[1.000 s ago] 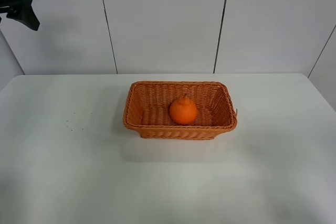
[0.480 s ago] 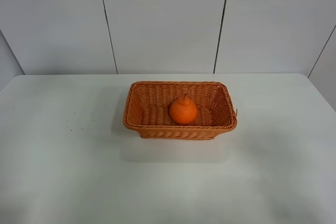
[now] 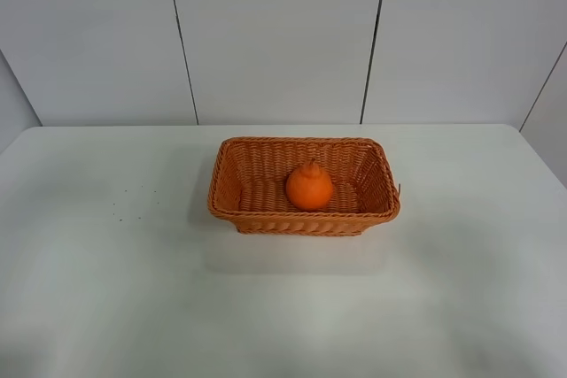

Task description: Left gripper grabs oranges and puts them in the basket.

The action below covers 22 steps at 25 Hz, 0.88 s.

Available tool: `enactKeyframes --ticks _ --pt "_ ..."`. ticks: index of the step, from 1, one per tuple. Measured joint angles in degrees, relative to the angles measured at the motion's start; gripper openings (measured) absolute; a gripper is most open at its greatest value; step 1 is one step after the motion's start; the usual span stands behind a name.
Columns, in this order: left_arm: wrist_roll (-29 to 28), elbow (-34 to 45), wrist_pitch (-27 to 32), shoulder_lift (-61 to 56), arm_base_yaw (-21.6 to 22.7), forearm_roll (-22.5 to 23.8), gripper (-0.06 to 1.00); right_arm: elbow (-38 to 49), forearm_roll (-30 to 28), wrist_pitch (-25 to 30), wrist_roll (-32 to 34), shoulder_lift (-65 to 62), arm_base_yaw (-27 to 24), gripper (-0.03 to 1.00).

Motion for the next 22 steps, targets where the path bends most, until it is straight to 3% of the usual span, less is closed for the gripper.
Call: enactKeyframes --ticks 8,22 --pt "-0.23 6.93 2.43 -11.83 0.00 0.79 0.89 0.00 0.00 0.00 0.00 0.00 0.00 0.69" --pt "-0.73 14.64 9.11 -22.53 0.00 0.73 0.88 0.00 0.00 0.00 0.00 0.00 0.00 0.69"
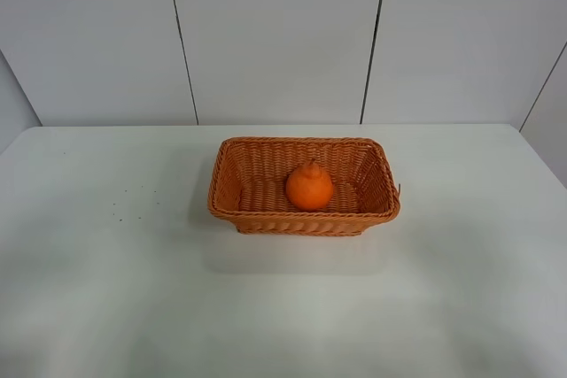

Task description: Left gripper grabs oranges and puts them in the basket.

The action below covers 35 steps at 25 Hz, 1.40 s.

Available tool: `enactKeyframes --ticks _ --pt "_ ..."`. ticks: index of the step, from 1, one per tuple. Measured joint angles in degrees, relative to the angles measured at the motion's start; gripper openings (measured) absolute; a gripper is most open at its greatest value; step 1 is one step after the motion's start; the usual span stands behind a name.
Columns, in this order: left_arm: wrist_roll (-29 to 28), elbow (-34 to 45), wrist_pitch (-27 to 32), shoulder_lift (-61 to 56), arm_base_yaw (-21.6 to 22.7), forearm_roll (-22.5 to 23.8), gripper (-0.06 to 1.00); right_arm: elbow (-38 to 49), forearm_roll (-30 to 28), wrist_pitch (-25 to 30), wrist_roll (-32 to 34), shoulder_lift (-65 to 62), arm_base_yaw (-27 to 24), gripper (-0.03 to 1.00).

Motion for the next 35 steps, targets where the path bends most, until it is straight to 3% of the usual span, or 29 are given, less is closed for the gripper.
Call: enactKeyframes --ticks 9,35 --pt "-0.78 1.16 0.74 -5.23 0.00 0.05 0.88 0.00 0.00 0.00 0.00 0.00 0.00 0.69" --pt "-0.78 1.16 0.74 -5.38 0.00 0.05 0.88 0.00 0.00 0.00 0.00 0.00 0.00 0.69"
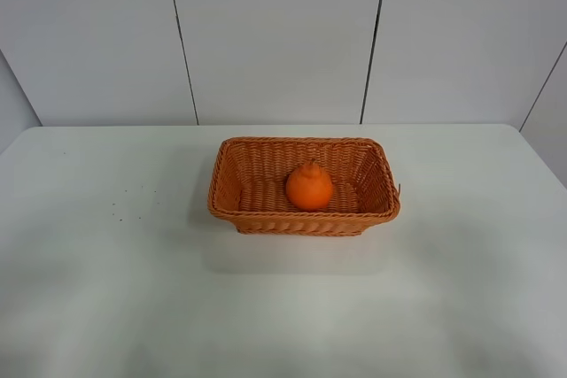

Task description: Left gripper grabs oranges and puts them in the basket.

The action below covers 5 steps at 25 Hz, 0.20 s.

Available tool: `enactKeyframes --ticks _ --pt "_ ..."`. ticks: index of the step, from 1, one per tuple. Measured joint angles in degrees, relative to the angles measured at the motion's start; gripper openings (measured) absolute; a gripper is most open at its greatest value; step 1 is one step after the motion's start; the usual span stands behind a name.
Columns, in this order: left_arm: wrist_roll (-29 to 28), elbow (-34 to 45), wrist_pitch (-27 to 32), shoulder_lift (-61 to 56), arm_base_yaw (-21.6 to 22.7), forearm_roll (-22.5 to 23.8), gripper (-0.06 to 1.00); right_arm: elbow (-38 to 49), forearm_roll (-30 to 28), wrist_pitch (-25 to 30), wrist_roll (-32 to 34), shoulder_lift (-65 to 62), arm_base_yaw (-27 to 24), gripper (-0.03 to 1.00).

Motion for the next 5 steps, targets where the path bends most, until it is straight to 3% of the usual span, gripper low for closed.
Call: enactKeyframes --ticks 5 --pt "0.00 0.00 0.00 0.00 0.00 0.00 0.88 0.00 0.00 0.00 0.00 0.00 0.00 0.69"
